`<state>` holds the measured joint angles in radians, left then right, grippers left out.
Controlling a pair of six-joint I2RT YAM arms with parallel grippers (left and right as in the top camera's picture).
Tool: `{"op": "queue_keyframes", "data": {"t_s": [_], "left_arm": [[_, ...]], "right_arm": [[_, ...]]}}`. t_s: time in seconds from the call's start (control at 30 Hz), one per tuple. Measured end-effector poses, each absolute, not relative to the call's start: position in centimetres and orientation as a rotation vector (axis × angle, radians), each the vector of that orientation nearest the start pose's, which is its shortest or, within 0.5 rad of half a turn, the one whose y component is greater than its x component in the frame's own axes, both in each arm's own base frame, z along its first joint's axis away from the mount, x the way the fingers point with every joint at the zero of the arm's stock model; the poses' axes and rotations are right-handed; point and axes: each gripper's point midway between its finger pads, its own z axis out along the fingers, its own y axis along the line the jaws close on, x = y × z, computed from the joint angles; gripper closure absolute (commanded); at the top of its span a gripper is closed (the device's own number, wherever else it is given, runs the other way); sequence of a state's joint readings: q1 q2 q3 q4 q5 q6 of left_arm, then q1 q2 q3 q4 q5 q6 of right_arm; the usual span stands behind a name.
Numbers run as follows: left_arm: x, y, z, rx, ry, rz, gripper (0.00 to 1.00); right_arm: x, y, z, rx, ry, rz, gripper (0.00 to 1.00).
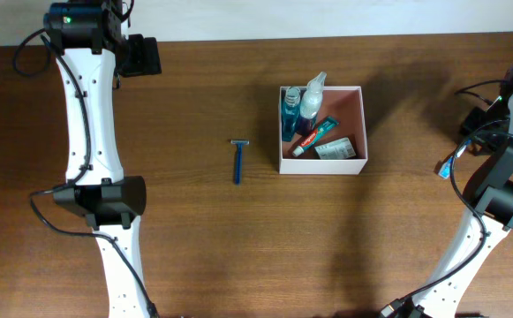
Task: Pack container
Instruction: 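Lower the right gripper over the blue-white toothbrush handle, then close the right gripper on the toothbrush handle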
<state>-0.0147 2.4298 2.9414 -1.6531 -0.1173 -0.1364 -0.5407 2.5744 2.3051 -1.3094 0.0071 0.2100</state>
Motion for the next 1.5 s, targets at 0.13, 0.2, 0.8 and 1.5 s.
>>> {"op": "queue_keyframes", "data": {"t_s": [0.13, 0.2, 0.8, 1.5], "left_arm": [[50.6, 1.3, 23.6, -0.199, 2.696, 0.114, 0.01], [50.6, 1.3, 23.6, -0.199, 2.696, 0.114, 0.01], [50.6, 1.3, 23.6, -0.199, 2.696, 0.114, 0.01], [50.6, 1.3, 23.6, -0.199, 2.696, 0.114, 0.01]], "right_arm": [[42.1, -25.4, 0.2, 1.158, 2.933, -0.008, 0.73], [42.1, -25.4, 0.2, 1.16, 2.935, -0.008, 0.76], [41.9, -25.3, 0.2, 1.198, 2.927, -0.001, 0.92], [42.8, -24.7, 2.5, 1.188, 2.902, 0.08, 0.97]]}}
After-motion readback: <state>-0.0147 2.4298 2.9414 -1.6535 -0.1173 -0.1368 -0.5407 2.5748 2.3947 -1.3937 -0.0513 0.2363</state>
